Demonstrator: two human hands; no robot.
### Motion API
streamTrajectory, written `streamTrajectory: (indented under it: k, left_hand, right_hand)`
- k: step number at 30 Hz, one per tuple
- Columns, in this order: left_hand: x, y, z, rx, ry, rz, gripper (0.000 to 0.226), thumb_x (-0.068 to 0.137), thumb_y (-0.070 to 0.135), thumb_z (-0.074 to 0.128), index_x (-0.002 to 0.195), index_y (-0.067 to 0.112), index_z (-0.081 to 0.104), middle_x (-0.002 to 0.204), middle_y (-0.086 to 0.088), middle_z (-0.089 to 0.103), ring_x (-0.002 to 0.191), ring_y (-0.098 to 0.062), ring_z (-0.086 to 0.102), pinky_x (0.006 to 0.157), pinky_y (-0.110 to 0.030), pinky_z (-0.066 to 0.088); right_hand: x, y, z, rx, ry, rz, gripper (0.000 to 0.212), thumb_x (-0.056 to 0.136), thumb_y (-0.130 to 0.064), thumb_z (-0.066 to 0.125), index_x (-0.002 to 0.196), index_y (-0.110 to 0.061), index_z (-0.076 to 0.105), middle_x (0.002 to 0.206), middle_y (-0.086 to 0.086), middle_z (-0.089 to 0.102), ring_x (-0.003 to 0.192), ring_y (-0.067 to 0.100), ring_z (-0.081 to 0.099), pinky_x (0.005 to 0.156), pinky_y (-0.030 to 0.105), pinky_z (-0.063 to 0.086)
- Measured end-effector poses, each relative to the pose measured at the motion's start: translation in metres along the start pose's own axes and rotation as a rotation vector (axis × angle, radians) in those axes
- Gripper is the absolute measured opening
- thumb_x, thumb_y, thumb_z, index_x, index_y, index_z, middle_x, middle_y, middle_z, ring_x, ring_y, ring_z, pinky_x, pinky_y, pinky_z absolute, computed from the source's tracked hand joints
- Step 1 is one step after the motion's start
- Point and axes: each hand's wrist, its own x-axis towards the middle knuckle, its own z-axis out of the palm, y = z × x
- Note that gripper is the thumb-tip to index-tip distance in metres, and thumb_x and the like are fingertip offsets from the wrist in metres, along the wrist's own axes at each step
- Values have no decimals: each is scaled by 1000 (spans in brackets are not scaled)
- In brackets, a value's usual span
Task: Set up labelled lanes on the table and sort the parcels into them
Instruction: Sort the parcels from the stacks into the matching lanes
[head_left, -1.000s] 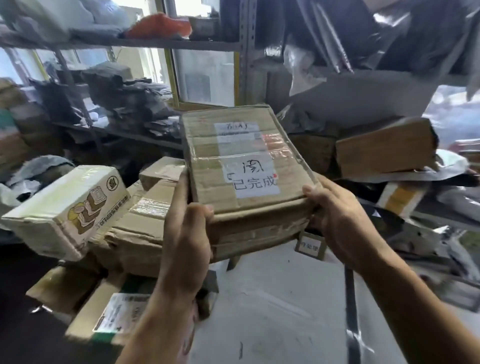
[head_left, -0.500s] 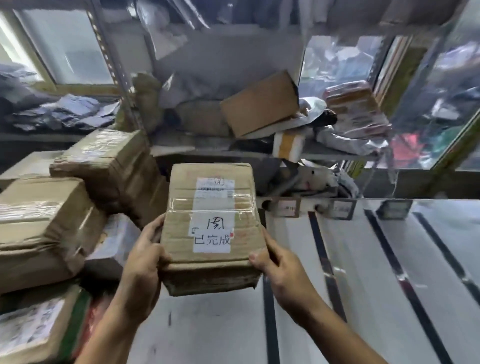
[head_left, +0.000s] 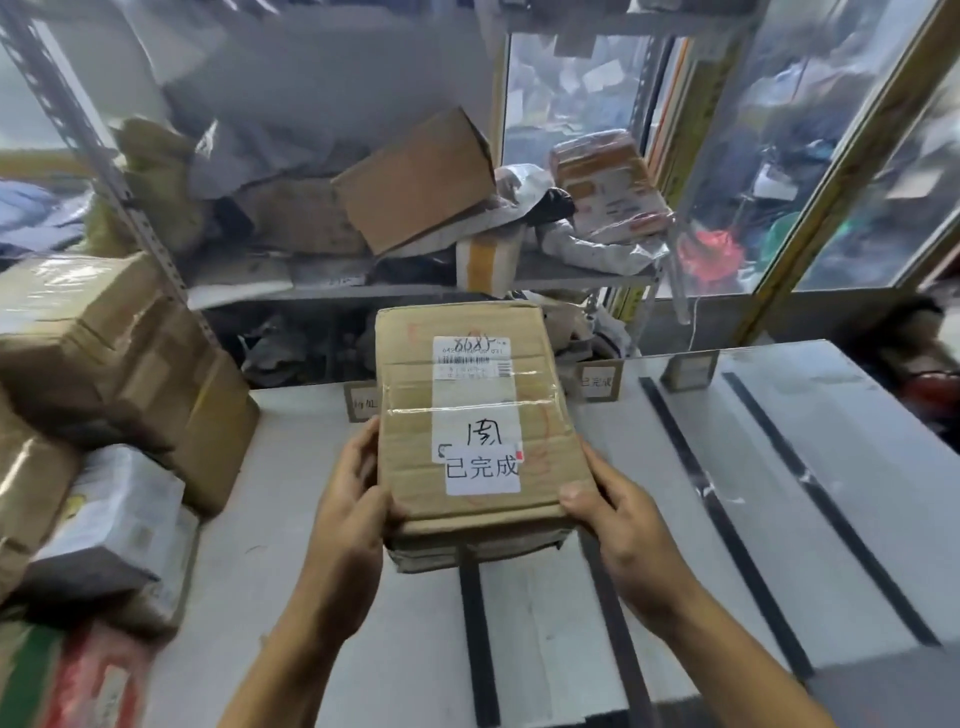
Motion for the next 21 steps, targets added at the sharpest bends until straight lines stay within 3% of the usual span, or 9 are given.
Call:
streamTrajectory:
  k: [6, 9, 13, 17, 19, 21]
  left_hand:
    - [36, 7, 76, 4, -235, 13, 73, 67, 33, 58, 139, 34, 44, 125, 15, 66, 118, -9, 62, 85, -24, 56]
    - [50, 2, 126, 31, -314, -23, 78, 73, 28, 56, 149, 29, 36, 128, 14, 64, 121, -8, 59, 95, -31, 54]
    - [70, -22, 189, 80, -345, -86, 63, 79, 20, 50, 141, 33, 44, 126, 13, 65, 119, -8, 59, 96, -32, 52]
    - [91, -65, 239, 93, -298, -218, 52, 85, 13, 58, 128, 41, 47, 122, 12, 68, 116, -6, 62, 99, -32, 52]
    - [98, -85, 262, 118, -289, -293, 59, 80, 12, 61, 131, 37, 46, 125, 8, 67, 116, -7, 63, 101, -36, 51]
    - [104, -103, 279, 147, -278, -363, 65, 72, 8, 58, 133, 30, 47, 122, 8, 69, 114, -6, 64, 95, -29, 53]
  right_hand:
    - [-6, -25, -68, 0, 184, -48, 43, 90, -36, 53, 131, -31, 64, 129, 2, 69, 123, 20, 62, 98, 27, 52]
    - [-4, -30, -111, 18, 297, -48, 40, 90, -38, 54, 126, -30, 68, 125, 2, 71, 119, 19, 65, 88, 22, 54]
    - [5, -21, -171, -31, 404, 1, 44, 89, -63, 57, 121, -34, 70, 121, -1, 72, 115, 16, 67, 87, 24, 55]
    - [24, 17, -238, -46, 435, 104, 20, 100, -34, 56, 117, -31, 67, 112, -7, 75, 106, 12, 70, 85, 28, 53]
    - [33, 41, -265, -57, 456, 180, 19, 102, -23, 55, 119, -24, 62, 107, -4, 76, 101, 11, 71, 81, 25, 54]
    - [39, 66, -284, -85, 458, 270, 18, 101, -18, 55, 118, -18, 61, 104, -3, 74, 92, 4, 71, 71, 17, 54]
